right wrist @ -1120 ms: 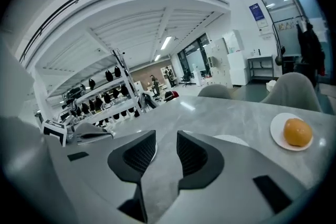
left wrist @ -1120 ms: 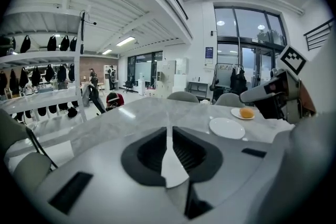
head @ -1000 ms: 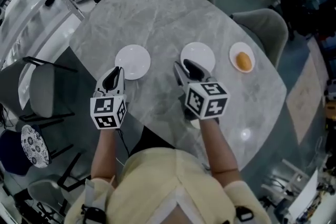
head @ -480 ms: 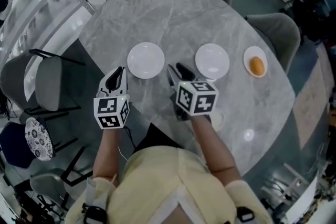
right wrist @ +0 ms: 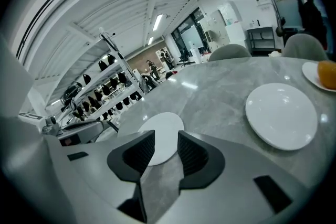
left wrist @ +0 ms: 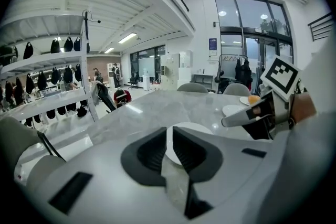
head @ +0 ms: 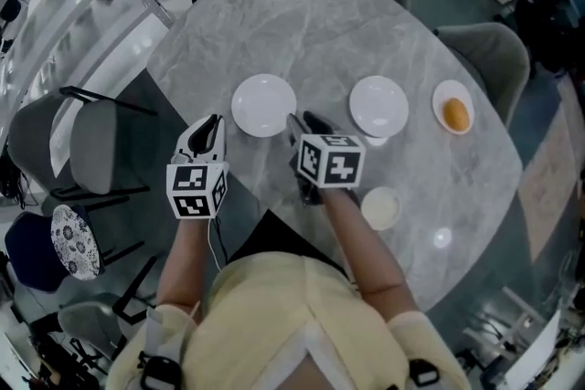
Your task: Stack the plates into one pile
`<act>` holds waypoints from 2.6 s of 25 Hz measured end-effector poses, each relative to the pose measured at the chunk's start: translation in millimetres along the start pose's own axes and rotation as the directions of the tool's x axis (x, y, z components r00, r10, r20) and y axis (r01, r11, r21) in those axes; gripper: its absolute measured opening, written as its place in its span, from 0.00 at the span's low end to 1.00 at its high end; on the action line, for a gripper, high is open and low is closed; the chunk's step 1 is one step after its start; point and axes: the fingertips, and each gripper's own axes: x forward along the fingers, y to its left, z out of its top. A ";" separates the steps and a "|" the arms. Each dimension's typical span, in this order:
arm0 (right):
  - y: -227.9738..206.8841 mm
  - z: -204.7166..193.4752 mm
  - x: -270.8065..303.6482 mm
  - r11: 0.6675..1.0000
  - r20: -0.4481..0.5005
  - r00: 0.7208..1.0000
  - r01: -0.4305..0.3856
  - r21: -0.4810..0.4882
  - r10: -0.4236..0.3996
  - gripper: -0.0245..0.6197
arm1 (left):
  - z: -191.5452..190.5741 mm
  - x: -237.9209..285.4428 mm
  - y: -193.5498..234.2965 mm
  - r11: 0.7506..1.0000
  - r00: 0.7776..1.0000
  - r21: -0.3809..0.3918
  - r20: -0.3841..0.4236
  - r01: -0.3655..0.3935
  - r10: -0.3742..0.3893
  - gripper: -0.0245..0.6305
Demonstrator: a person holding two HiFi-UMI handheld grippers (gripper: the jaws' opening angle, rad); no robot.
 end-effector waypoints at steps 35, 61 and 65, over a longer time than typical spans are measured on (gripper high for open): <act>-28.4 -16.7 62.8 0.959 -0.116 0.953 0.283 0.010 -0.280 0.22 | -14.3 67.3 36.4 0.984 0.983 0.037 -0.067 0.173 -0.170 0.09; -7.0 0.5 48.5 0.975 0.029 0.984 0.173 0.137 -0.178 0.10 | -7.9 79.0 49.6 0.968 0.967 0.016 -0.054 0.251 -0.250 0.09; 5.8 9.0 36.5 0.982 0.080 0.991 0.093 0.163 -0.107 0.08 | -9.0 76.3 42.5 0.964 0.963 -0.023 -0.055 0.264 -0.265 0.09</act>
